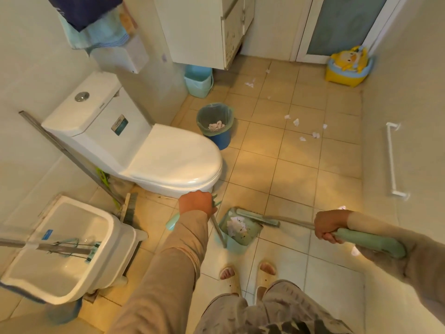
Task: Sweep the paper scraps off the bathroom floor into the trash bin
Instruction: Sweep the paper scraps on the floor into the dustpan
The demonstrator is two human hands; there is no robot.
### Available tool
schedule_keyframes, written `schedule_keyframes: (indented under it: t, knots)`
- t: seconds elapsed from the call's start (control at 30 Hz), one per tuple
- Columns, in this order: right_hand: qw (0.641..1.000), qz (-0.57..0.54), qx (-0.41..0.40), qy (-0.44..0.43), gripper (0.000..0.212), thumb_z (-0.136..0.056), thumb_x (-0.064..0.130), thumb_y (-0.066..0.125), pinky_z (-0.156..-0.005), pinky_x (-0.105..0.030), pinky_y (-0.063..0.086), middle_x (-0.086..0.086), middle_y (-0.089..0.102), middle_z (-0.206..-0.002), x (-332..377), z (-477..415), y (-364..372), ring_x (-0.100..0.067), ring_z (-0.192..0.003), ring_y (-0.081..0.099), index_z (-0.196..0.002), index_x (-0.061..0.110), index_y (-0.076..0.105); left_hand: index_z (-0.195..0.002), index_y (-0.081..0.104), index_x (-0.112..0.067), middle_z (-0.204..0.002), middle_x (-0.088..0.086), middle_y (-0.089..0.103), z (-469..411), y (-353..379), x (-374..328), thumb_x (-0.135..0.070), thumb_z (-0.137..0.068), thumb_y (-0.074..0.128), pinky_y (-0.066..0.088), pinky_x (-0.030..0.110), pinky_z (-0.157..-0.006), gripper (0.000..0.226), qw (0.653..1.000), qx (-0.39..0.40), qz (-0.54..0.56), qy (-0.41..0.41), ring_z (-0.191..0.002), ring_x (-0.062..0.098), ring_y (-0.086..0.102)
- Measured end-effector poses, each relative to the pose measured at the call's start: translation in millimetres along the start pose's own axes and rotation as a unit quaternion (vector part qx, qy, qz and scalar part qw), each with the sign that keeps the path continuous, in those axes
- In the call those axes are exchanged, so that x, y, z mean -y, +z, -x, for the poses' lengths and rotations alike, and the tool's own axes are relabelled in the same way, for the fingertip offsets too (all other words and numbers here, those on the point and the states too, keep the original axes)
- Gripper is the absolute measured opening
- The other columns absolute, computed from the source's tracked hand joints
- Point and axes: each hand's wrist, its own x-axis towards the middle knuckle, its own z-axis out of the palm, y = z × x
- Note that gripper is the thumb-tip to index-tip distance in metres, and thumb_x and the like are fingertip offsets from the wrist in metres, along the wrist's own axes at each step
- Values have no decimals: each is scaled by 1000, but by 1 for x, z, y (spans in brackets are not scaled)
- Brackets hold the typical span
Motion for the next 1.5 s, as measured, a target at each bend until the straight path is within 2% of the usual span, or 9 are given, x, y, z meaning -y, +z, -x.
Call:
schedule_keyframes:
  t: [0.13, 0.27, 0.37, 0.47, 0.53, 0.6, 0.63, 0.83, 1.5]
  knots:
    - [999, -41, -8, 11, 38, -85, 5, 46, -34, -13, 34, 3, 42, -21, 15, 6, 4, -13, -39, 41, -47, 6, 45, -113, 65, -15, -115, 5, 67, 1, 0, -1, -45, -89, 56, 48, 30, -86, 39, 1000, 5, 3, 10, -108, 24, 61]
    - [998, -40, -56, 9, 35, -84, 2, 47, -36, -16, 34, 3, 50, -23, 35, 3, 14, -11, -29, 45, -50, 6, 44, -110, 65, -14, -112, 7, 68, 6, 4, -2, -45, -90, 55, 49, 30, -84, 39, 1000, 3, -11, 24, -105, 24, 63]
    - [998, 7, -59, -4, 10, -85, -1, 50, -44, -18, 39, -9, 77, -74, 51, 2, 34, -17, -62, 63, -79, 1, 57, -110, 65, -14, -111, 6, 68, 7, 6, 0, -45, -91, 53, 49, 30, -83, 39, 999, 0, -16, 27, -104, 24, 63]
    - [999, -15, -42, -12, 38, -88, -2, 50, -56, -22, 45, -16, 64, -125, 60, -8, 68, -23, -94, 66, -126, -7, 49, -110, 65, -14, -111, 6, 68, 8, 7, 1, -45, -91, 53, 49, 30, -83, 38, 999, -8, -23, 32, -104, 24, 63]
    - [999, -43, 6, -17, 22, -87, -3, 48, -49, -20, 42, -12, 77, -88, 60, -11, 84, -21, -78, 69, -105, -10, 57, -109, 64, -14, -110, 6, 68, 7, 7, 1, -45, -91, 52, 49, 31, -82, 38, 999, -12, -28, 38, -104, 24, 63]
    - [978, -203, 41, 0, 17, -85, -3, 40, -38, -14, 36, -3, 55, -31, 49, -11, 86, -12, -35, 53, -71, -1, 49, -109, 64, -13, -110, 7, 68, 5, 7, 2, -45, -91, 52, 49, 30, -82, 39, 998, -15, -30, 46, -103, 25, 63]
    - [963, -266, 42, 4, 23, -85, -4, 38, -37, -12, 34, -1, 44, -23, 41, -9, 83, -10, -25, 44, -63, 3, 44, -109, 64, -14, -110, 7, 68, 4, 7, 3, -46, -91, 52, 49, 30, -82, 39, 998, -17, -32, 51, -103, 25, 64]
    - [878, -475, 42, 37, 40, -91, 2, 41, -30, -8, 29, 0, 42, -25, -12, 17, 83, -8, -19, 39, -52, 10, 39, -110, 64, -16, -110, 6, 68, -7, 3, 6, -51, -90, 50, 49, 30, -84, 43, 991, -34, -69, 111, -102, 25, 64]
    - [726, -653, -135, 166, 36, -90, -3, 43, -33, -10, 34, -1, 40, -20, -112, 46, 138, -7, -15, 36, -55, 6, 43, -111, 60, -19, -108, 5, 67, -53, -60, -134, -55, -91, 44, 49, 30, -83, 44, 919, -66, -199, 334, -100, 23, 62]
